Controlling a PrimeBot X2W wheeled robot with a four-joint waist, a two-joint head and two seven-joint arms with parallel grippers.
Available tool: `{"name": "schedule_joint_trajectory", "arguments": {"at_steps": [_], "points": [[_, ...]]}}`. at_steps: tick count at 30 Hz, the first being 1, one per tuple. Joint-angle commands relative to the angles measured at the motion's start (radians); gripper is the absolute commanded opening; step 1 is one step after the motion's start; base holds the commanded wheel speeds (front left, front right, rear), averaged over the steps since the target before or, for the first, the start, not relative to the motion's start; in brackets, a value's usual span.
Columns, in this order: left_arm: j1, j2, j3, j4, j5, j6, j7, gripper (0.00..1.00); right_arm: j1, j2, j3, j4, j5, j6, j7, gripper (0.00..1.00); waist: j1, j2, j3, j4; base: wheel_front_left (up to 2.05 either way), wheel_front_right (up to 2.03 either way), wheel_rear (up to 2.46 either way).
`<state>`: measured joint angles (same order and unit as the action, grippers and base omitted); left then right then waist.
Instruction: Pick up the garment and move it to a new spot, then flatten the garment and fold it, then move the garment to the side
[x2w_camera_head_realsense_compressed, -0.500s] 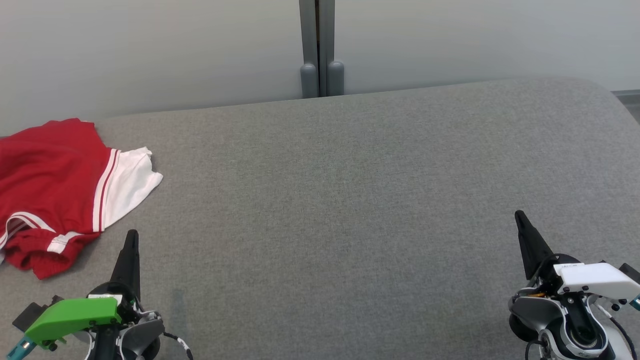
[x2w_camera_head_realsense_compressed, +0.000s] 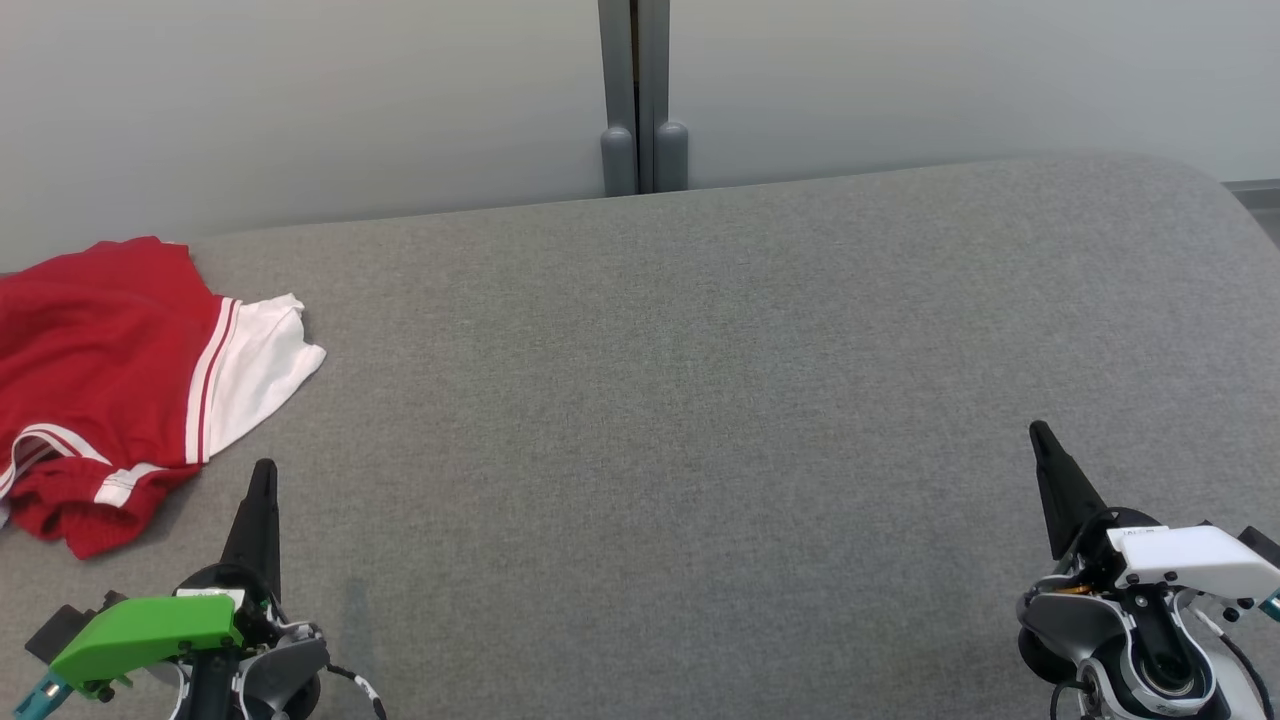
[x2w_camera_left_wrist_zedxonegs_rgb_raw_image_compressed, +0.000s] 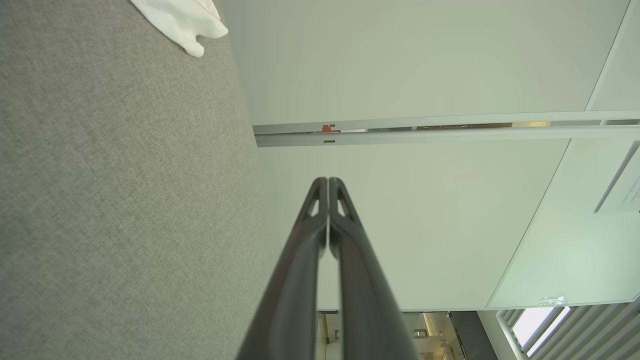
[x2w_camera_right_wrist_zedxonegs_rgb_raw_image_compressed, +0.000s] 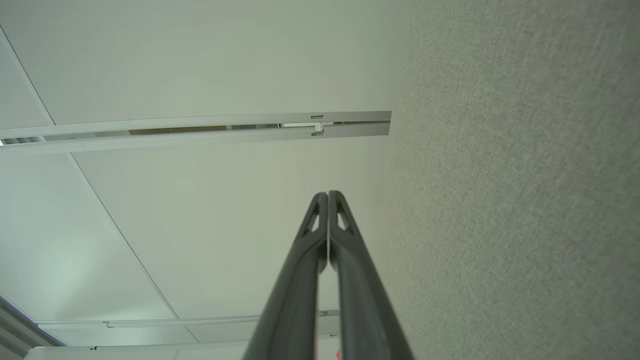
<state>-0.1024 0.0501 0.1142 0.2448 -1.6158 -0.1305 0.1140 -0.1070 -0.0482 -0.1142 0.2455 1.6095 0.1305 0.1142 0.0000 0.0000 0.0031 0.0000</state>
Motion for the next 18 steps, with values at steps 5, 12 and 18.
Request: {"name": "schedule_joint_trajectory", "arguments": {"at_steps": [5,12,18], "points": [[-0.014,0.001,0.001,0.001,0.006,-0.003,0.002,0.0,-0.006,-0.004,0.001,0.001,0.007,0.0,0.003,0.0,0.0,0.0,0.0,0.0,0.0,0.0,0.0],[-0.014,0.001,0.001,0.001,0.006,-0.003,0.002,0.0,-0.006,-0.004,0.001,0.001,0.007,0.0,0.003,0.0,0.0,0.0,0.0,0.0,0.0,0.0,0.0],[-0.014,0.001,0.001,0.001,0.006,-0.003,0.002,0.0,-0.006,-0.004,0.001,0.001,0.007,0.0,0.003,0.0,0.0,0.0,0.0,0.0,0.0,0.0,0.0]]}}
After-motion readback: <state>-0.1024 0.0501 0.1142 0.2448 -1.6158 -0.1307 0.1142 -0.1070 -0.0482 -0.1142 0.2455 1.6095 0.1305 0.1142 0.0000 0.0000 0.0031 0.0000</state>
